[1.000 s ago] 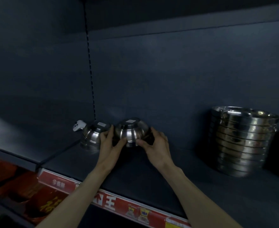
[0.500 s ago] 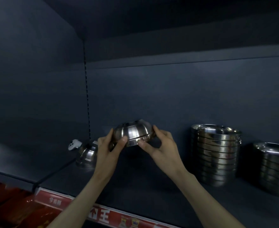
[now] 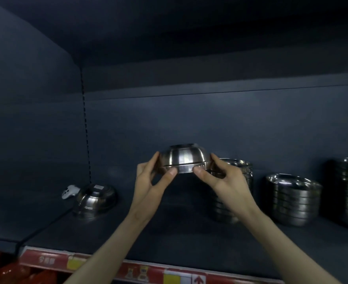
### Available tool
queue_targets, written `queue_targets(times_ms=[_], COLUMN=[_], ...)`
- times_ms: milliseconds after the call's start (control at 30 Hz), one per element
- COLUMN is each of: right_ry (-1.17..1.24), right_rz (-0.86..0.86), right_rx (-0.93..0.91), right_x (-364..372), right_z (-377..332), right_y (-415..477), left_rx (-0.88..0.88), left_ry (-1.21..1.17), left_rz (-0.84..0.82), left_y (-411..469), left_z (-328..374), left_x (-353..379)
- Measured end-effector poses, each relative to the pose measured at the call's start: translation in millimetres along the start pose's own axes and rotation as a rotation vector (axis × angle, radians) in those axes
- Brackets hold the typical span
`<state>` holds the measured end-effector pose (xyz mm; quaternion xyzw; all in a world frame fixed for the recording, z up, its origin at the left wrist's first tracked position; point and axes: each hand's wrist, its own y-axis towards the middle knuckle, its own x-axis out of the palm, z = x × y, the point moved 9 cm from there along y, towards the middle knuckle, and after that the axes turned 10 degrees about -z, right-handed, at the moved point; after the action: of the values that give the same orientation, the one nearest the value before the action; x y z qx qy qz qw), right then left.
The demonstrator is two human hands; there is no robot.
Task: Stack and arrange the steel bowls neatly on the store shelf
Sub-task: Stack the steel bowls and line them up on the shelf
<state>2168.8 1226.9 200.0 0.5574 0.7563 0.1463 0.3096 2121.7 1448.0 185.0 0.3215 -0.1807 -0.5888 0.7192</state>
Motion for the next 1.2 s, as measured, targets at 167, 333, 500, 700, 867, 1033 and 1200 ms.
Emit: queue_targets(times_ms=[167, 333, 500, 700, 867, 1033, 1200], right_ry=[-0.082, -0.140, -0.163, -0.046, 0.145, 0.133, 0.112], right_rz=[0.037, 0.023, 0.016, 0.073, 0.059, 0.006, -0.018], right_rx=[0.033, 0.060, 0.064, 0.052, 0.176, 0.316, 0.411], right_x=[-33.1, -55.4, -68.4, -80.1, -92.6, -101.5, -100.5], right_z=[-4.5, -3.6, -6.9, -11.8, -9.6, 4.4, 23.5], right_y=[-22.9, -37.8, -45.8, -48.0, -45.1, -38.9, -30.7], left_rx=[0.022, 0.028, 0.016, 0.116, 0.198, 0.217, 0.238], left_ry=[0.008, -0.005, -0.020, 0.149, 0.360, 0.418, 0.411], left_rz=[-0.033, -0.056, -0.113, -0.219, -0.295, -0.342, -0.346], left_y=[0.3, -4.8, -13.6, -27.7, -29.5, -26.3, -25.4], left_z=[10.5, 16.6, 21.6, 27.4, 31.5, 30.9, 28.7], left_x=[28.8, 49.1, 68.9, 83.3, 92.8, 100.5, 97.7])
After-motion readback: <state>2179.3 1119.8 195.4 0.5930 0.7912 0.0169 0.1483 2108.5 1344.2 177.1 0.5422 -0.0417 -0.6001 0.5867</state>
